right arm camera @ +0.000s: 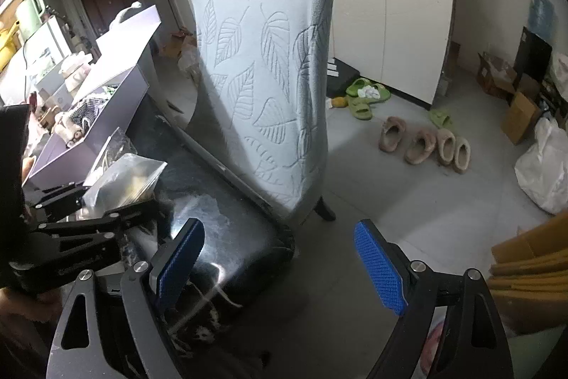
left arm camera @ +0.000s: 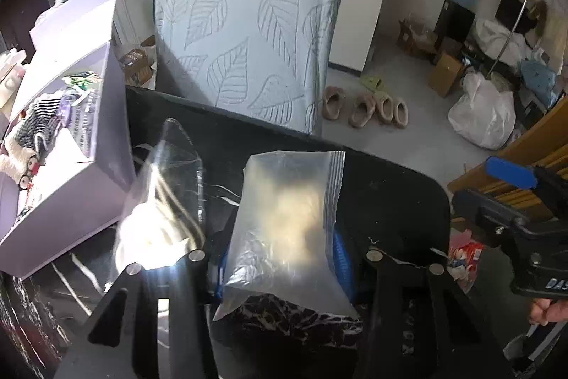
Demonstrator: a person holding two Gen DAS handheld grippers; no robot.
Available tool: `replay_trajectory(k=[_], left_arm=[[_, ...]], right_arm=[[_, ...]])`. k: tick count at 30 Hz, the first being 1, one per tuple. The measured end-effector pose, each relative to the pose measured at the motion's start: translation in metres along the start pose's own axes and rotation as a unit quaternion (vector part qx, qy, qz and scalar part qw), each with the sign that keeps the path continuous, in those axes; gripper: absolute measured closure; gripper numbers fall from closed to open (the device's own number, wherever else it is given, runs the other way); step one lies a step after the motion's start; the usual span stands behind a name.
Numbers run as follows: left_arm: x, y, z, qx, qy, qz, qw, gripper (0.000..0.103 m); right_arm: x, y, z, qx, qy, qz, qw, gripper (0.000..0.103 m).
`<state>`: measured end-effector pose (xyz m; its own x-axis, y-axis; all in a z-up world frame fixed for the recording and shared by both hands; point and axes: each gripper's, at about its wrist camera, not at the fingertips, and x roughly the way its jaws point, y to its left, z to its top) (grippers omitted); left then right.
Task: Organize soft objects
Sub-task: 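Grasp the white-coil zip bag with the right tool while the left tool holds the beige bag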
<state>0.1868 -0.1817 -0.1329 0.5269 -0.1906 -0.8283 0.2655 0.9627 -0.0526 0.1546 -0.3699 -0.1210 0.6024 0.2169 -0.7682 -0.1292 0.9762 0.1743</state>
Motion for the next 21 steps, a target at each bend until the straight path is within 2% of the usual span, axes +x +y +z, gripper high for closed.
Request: replay_trajectory(k=[6, 12, 21], left_arm=[[-0.031, 0.012, -0.001, -0.022, -0.03, -0.006, 0.9993, 0.057], [-0.055, 0.037, -0.012, -0.041, -0.045, 0.018, 0.998, 0.057], [-0.067, 0.09, -0.04, -0.096, -0.043, 0.064, 0.9924, 0.057]], right_arm=[[-0.001, 0.009, 0.001, -0.002, -0.004, 0.016, 1.0, 0.015], [0.001, 0.032, 0.006, -0.017, -0.008, 0.039, 0.999, 0.015], [0.021, 0.084, 0.014, -0.052, 0.004, 0.085, 0.995, 0.015]])
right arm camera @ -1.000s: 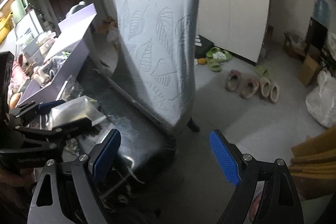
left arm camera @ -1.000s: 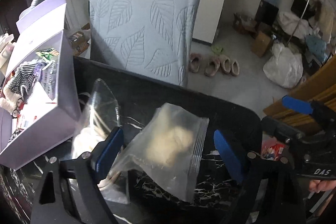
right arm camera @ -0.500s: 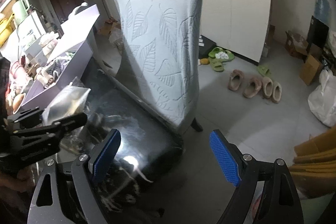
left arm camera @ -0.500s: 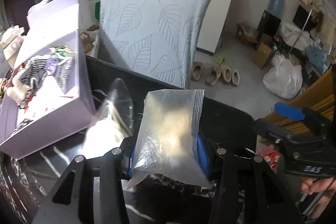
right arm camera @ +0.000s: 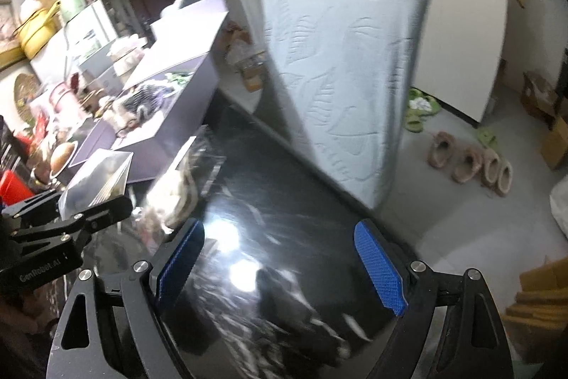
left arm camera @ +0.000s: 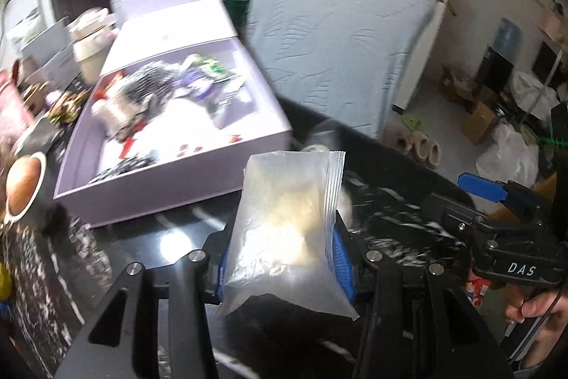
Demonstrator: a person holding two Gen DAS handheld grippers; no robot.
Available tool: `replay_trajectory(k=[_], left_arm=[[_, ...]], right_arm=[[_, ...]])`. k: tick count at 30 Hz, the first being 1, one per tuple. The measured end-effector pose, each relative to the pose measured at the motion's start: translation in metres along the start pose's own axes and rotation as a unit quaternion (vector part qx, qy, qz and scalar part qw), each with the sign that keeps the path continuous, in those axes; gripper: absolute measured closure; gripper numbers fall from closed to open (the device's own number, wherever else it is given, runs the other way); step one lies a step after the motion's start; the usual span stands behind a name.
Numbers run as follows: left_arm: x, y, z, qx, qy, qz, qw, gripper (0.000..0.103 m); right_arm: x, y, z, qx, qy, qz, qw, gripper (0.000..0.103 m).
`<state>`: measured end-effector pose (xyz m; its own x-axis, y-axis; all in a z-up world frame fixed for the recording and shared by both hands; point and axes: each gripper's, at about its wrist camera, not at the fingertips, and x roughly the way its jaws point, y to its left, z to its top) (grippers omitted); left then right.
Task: Organize soft objects
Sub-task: 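Grasp the white-coil zip bag with the right tool while the left tool holds the beige bag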
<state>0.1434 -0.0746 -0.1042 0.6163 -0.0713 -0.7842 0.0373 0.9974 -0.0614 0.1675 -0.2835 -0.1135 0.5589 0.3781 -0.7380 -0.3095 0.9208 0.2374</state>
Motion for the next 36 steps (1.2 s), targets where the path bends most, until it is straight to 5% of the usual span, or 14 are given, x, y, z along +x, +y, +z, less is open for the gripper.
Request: replay_trajectory(k=[14, 17, 36], left_arm=[[-0.006, 0.071, -0.019, -0.069, 0.0, 0.056, 0.9961, 0.057], [-0.008, 0.081, -0.026, -0.085, 0.003, 0.064, 0.9943, 0.057], [-0.005, 0.107, -0.042, -0.11, 0.012, 0.069, 0.9915, 0.057]], right_arm=[[0.06, 0.072, 0.023, -0.049, 0.045, 0.056, 0.996, 0.01], [0.074, 0.086, 0.023, -0.062, 0.065, 0.045, 0.995, 0.0], [0.099, 0.126, 0.014, -0.134, 0.069, -0.048, 0.987, 0.0]])
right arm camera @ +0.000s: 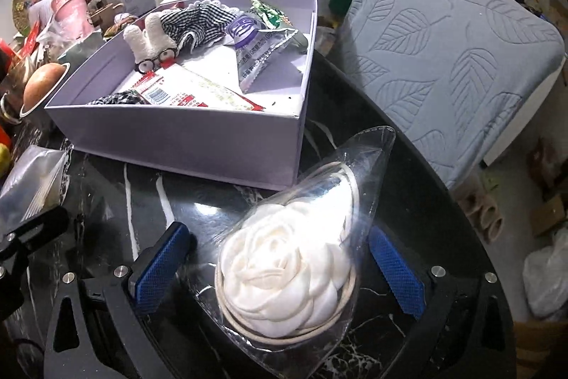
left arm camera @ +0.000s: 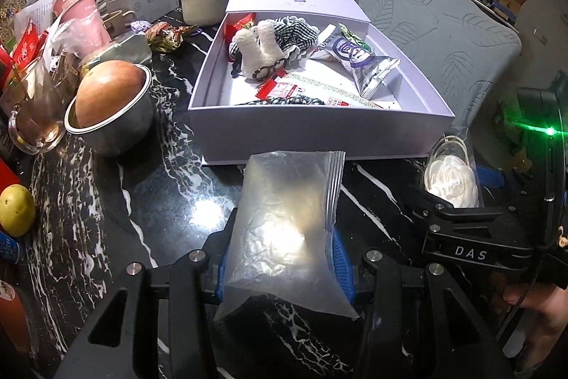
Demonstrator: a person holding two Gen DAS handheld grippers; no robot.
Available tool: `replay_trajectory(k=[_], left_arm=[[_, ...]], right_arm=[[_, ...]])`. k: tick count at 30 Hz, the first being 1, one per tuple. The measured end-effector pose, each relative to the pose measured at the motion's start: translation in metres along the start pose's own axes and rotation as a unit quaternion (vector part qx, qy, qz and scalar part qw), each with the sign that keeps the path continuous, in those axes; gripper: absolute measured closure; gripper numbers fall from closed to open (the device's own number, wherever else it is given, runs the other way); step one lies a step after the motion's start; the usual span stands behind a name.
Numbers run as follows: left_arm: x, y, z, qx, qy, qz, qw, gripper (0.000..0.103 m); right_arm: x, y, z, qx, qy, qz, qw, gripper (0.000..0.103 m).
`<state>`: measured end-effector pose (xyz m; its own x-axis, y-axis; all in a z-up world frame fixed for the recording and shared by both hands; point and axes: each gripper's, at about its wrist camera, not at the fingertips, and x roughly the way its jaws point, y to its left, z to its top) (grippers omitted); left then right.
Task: Organize soft objects
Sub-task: 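Grasp the white-coil zip bag with the right tool while the left tool holds the beige bag, then carry both zip bags with both tools toward the lavender box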
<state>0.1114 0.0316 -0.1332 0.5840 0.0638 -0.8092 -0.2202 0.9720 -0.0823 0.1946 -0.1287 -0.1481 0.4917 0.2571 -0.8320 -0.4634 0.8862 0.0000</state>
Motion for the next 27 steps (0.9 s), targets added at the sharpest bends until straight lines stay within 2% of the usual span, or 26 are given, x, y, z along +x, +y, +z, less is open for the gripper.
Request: replay_trajectory(k=[2, 5, 8, 13, 17, 22, 27], left_arm=[[0.0, 0.001, 0.0, 0.0, 0.0, -0.001, 1.0, 0.057], [0.0, 0.002, -0.001, 0.0, 0.002, -0.001, 1.0, 0.057], [0.001, 0.002, -0.001, -0.001, 0.004, -0.002, 1.0, 0.057], [0.0, -0.002, -0.004, 0.0, 0.007, -0.009, 0.9999, 0.057], [-0.006, -0.009, -0.005, 0.009, 0.004, -0.012, 0.9999, 0.057], [-0.016, -0.017, -0.01, 0.02, -0.002, -0.017, 0.9997, 0.057], [-0.021, -0.023, -0.019, 0.028, 0.001, -0.022, 0.9994, 0.057]], right_arm=[[0.0, 0.001, 0.0, -0.003, -0.002, 0.0, 1.0, 0.001], [-0.002, 0.004, -0.001, -0.011, -0.005, 0.005, 1.0, 0.009], [-0.007, 0.002, -0.005, -0.015, -0.013, 0.008, 1.0, 0.02], [-0.017, -0.002, -0.012, -0.023, -0.02, 0.012, 0.999, 0.046], [-0.021, 0.0, -0.019, -0.032, -0.023, 0.02, 0.999, 0.052], [-0.03, -0.003, -0.029, -0.024, -0.03, 0.032, 0.999, 0.068], [-0.042, -0.001, -0.042, -0.029, -0.036, 0.042, 0.998, 0.072]])
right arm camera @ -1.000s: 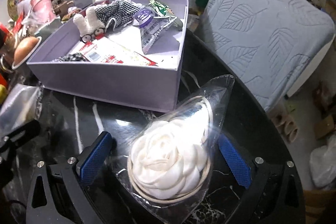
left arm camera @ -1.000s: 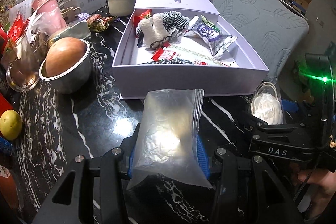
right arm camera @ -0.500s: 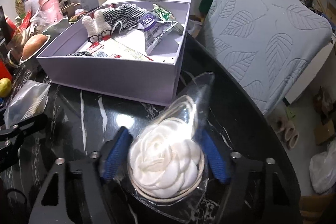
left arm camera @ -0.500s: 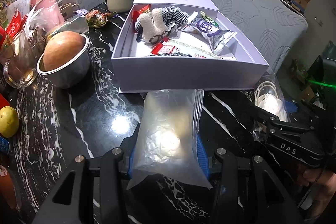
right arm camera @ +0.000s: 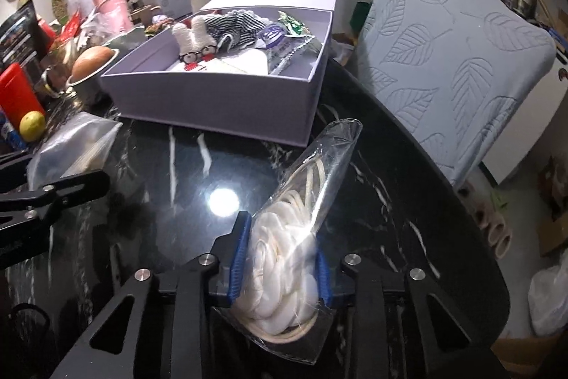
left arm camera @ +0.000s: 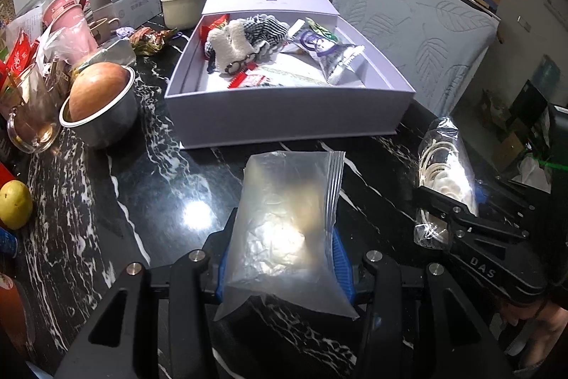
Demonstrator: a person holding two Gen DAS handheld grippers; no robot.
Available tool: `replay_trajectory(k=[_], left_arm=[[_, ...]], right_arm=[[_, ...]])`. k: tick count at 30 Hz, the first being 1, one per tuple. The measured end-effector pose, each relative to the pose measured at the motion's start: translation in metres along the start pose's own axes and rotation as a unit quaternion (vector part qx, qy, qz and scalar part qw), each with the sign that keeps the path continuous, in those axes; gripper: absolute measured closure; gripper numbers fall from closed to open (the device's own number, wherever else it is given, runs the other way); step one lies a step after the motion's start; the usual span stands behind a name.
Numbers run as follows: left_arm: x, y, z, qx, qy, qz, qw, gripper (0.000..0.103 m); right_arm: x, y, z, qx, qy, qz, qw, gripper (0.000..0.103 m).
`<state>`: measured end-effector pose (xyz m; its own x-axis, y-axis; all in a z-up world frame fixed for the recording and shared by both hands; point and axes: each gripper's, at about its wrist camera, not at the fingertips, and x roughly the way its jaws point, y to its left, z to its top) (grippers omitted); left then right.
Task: Organize soft objects
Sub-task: 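Carry both zip bags with both tools toward the lavender box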
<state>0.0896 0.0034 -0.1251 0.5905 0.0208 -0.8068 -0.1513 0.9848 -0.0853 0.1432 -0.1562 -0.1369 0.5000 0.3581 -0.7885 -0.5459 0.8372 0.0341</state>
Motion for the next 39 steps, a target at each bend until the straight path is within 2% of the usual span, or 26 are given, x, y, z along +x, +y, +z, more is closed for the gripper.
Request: replay_trajectory(k=[6, 13, 25, 31, 39], left_arm=[[-0.009, -0.007, -0.012, 0.01, 0.0, 0.0, 0.9999, 0.057], [-0.023, -0.014, -0.025, 0.018, -0.005, -0.004, 0.9998, 0.057], [-0.057, -0.023, -0.04, 0.034, -0.024, -0.018, 0.999, 0.057], [-0.078, -0.025, -0.042, 0.046, -0.047, -0.025, 0.9975, 0.057], [-0.107, -0.027, -0.028, 0.057, -0.091, -0.032, 0.9936, 0.057]], right_arm=[[-0.017, -0.009, -0.019, 0.052, -0.007, 0.033, 0.998, 0.072], [-0.043, -0.008, -0.039, 0.079, -0.022, 0.042, 0.996, 0.072], [-0.085, 0.01, -0.052, 0.081, -0.052, 0.07, 0.993, 0.072], [-0.108, 0.025, -0.055, 0.07, -0.07, 0.074, 0.992, 0.072], [-0.136, 0.044, -0.046, 0.054, -0.105, 0.089, 0.989, 0.072]])
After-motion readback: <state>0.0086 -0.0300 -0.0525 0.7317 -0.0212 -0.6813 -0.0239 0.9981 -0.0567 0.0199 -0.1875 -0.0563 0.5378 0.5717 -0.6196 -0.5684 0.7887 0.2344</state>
